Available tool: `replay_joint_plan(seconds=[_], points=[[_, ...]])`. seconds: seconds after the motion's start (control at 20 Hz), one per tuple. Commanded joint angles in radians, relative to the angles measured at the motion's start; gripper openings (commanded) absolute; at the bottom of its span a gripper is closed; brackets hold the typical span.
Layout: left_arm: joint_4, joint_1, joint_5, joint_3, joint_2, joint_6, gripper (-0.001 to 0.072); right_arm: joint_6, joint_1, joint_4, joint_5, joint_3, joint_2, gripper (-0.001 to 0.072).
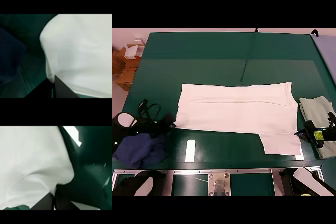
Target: Fold the shirts.
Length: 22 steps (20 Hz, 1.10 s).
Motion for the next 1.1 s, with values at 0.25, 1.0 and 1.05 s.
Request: replay_joint_plan(seconds=[0.25,1.0,1.05], points=[[-0.011,0.003,-0.066,0.277,-0.074,-0.007,0.0022,0.101,0.188,0.056,0.005,0.277,-0.008,0.0017],[-0.132,-0.084,0.026,1.093,-0.920,-0.008,0.0024,0.242,0.451,0.063,-0.062,1.023,-0.715,0.0020],[-0.143,-0.084,0.076,1.114,-0.949,0.000,0.0025,0.243,0.444,0.083,-0.074,1.052,-0.749,0.0096]])
